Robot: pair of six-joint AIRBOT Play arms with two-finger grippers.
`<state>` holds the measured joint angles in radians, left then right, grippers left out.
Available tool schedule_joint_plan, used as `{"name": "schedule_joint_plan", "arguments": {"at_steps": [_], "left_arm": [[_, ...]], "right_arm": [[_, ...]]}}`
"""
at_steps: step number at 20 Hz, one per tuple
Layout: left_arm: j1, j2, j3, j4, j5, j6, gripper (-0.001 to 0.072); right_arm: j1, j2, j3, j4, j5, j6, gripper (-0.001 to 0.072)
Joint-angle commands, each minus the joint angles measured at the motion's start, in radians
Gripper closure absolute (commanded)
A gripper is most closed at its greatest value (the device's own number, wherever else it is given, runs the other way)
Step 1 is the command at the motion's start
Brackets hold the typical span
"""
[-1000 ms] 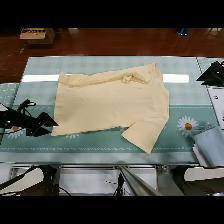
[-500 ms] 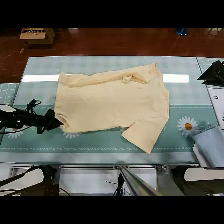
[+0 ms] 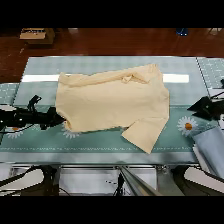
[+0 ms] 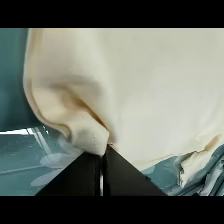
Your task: Fold the shirts.
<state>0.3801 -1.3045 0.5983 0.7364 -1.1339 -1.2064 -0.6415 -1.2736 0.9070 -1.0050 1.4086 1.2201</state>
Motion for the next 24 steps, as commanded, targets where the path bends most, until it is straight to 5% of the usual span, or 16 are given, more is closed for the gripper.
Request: {"name": "schedule_joint_plan", "arguments": {"at_steps": [1,7,10,13,15,20,24], "left_arm": [[0.0,0.001,0.001,-0.057,-0.012,0.047,0.0681],[0.0,0.001,0.001,-0.057,-0.026,0.07,0.0681],[0.0,0.001,0.001,-0.092,-0.026,0.127,0.0682],[0.0,0.001,0.002,-0.2,-0.011,0.22,0.0681],[0.0,0.001,0.014,-0.275,-0.003,0.265,0.0681],[0.0,0.074,0.225,-0.552,-0.167,0.455,0.0685],[0.001,0.302,0.592,-0.706,-0.093,0.425,0.0685]], "right_arm": [[-0.009,0.06,-0.273,0.159,-0.121,-0.1,0.0211],[0.095,0.06,-0.363,0.271,-0.3,-0.134,0.0239],[0.282,0.059,-0.363,0.268,-0.518,-0.047,0.0256],[0.417,0.059,-0.36,0.291,-0.706,0.069,0.0527],[0.439,0.06,-0.328,0.313,-0.709,0.05,0.0684],[0.391,0.188,0.01,0.317,-0.42,-0.208,0.0685],[0.386,0.356,0.46,0.314,-0.422,-0.171,0.0685]]}}
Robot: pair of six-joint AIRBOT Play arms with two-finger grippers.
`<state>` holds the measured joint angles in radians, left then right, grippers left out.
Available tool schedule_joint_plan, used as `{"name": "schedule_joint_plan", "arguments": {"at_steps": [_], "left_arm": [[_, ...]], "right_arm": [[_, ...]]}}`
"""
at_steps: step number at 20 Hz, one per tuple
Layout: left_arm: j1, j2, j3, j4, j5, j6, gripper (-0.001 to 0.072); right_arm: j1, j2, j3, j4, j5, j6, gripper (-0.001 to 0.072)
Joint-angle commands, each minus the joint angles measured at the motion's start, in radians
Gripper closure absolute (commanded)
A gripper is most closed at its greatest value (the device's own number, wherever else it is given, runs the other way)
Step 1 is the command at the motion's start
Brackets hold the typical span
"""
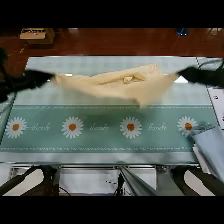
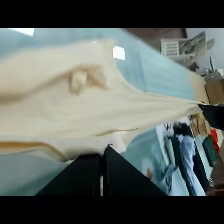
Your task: Fold the shirts.
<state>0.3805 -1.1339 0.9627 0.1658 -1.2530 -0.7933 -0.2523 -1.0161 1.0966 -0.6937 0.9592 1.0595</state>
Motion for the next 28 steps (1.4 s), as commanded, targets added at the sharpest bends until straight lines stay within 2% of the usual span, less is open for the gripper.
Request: {"name": "schedule_joint_plan", "arguments": {"at_steps": [1,2,3,5,7,9,12,14,17,20,22,24,28], "left_arm": [[0.0,0.187,0.331,-0.103,0.071,-0.019,0.0685],[0.0,0.248,0.442,-0.035,0.126,-0.063,0.0685],[0.0,0.304,0.549,0.079,0.18,-0.149,0.0685],[0.0,0.401,0.722,0.378,0.233,-0.416,0.0685],[0.0,0.48,0.832,0.652,0.193,-0.625,0.0685],[0.0,0.554,0.879,0.81,0.095,-0.711,0.0685],[0.0,0.616,0.882,0.865,-0.124,-0.769,0.0685],[0.0,0.626,0.883,0.864,-0.266,-0.776,0.0685],[-0.001,0.63,0.885,0.853,-0.336,-0.795,0.0685],[0.0,0.61,0.882,0.877,-0.485,-0.785,0.0685],[0.0,0.555,0.832,0.929,-0.574,-0.715,0.0685],[-0.001,0.48,0.696,0.962,-0.569,-0.693,0.0685],[-0.001,0.283,0.439,0.932,-0.342,-0.666,0.0685]], "right_arm": [[-0.003,0.129,0.389,-0.024,0.005,0.028,0.0685],[-0.003,0.152,0.492,-0.088,-0.01,0.08,0.0685],[-0.003,0.168,0.59,-0.166,-0.006,0.15,0.0685],[-0.003,0.189,0.767,-0.354,0.068,0.335,0.0685],[-0.003,0.211,0.865,-0.459,0.184,0.409,0.0685],[-0.003,0.246,0.89,-0.51,0.295,0.426,0.0685],[-0.003,0.306,0.89,-0.61,0.462,0.43,0.0685],[-0.003,0.348,0.89,-0.673,0.501,0.435,0.0685],[-0.003,0.388,0.89,-0.716,0.528,0.449,0.0685],[-0.002,0.336,0.89,-0.709,0.71,0.435,0.0686],[0.014,0.229,0.889,-0.675,0.808,0.435,0.0686],[0.019,0.074,0.889,-0.632,0.824,0.428,0.0686],[0.019,-0.297,0.889,-0.565,0.81,0.425,0.0686]]}}
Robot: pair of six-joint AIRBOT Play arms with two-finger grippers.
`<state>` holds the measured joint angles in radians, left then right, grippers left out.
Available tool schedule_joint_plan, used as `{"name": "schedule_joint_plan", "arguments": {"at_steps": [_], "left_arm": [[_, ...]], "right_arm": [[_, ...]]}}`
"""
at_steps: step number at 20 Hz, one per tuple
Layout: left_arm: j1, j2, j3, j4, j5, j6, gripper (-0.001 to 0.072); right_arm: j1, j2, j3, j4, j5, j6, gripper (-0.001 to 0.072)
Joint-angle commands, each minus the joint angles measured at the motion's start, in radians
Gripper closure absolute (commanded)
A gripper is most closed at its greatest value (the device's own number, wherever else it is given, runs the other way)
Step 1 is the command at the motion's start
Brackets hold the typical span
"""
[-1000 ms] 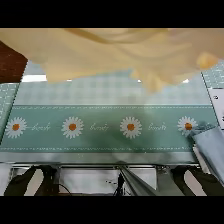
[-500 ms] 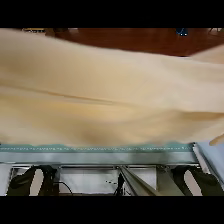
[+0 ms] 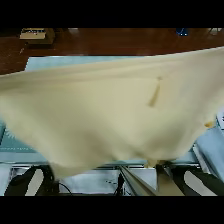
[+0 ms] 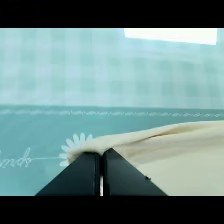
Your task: Fold the shirts.
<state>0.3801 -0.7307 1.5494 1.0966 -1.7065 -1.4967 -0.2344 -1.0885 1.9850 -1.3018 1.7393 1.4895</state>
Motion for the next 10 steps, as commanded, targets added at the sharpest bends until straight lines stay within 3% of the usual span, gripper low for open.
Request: {"name": "schedule_joint_plan", "arguments": {"at_steps": [1,5,10], "left_arm": [[0.0,-0.194,-0.172,-0.023,0.175,0.039,0.0684],[-0.008,-0.483,-0.174,-0.193,0.342,0.05,0.0684],[-0.086,-0.671,-0.174,-0.215,0.565,0.124,0.0683]], "right_arm": [[0.002,-0.305,0.001,0.062,0.021,-0.007,0.0686],[0.002,-0.552,0.001,0.097,-0.1,-0.006,0.0685],[0.002,-0.671,0.001,0.182,-0.379,-0.003,0.0685]]}}
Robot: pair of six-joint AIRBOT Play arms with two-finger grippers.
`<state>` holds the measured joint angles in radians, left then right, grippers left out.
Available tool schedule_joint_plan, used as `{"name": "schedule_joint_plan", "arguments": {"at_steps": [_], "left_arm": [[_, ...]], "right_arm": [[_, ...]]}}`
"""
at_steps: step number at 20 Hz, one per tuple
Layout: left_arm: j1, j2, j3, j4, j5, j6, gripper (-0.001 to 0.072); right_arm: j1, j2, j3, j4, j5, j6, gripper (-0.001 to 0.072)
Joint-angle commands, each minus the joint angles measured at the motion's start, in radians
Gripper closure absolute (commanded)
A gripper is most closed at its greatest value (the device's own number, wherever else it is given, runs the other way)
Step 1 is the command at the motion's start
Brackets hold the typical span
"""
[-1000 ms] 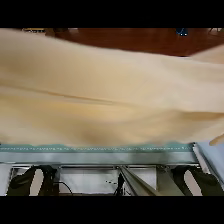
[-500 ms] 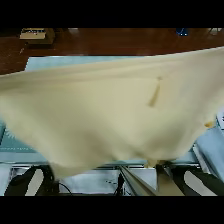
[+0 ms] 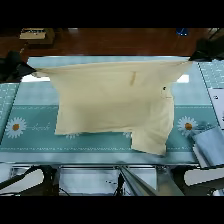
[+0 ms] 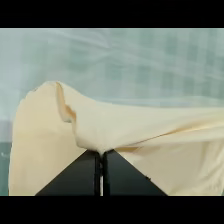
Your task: Fold the shirts.
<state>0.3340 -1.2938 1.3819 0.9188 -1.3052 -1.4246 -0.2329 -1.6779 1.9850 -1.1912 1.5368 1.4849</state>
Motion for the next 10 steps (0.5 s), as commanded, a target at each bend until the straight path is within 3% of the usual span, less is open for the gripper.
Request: {"name": "schedule_joint_plan", "arguments": {"at_steps": [1,5,10], "left_arm": [[-0.064,-0.131,-0.006,-0.037,0.224,0.079,0.0684],[-0.153,-0.234,-0.006,-0.038,0.481,0.093,0.0683],[-0.198,-0.349,-0.006,-0.048,0.626,0.093,0.0683]], "right_arm": [[0.0,-0.096,0.001,0.108,-0.239,0.001,0.0685],[0.038,-0.166,0.001,0.154,-0.399,-0.003,0.0685],[0.116,-0.266,0.001,0.046,-0.475,-0.005,0.0685]]}}
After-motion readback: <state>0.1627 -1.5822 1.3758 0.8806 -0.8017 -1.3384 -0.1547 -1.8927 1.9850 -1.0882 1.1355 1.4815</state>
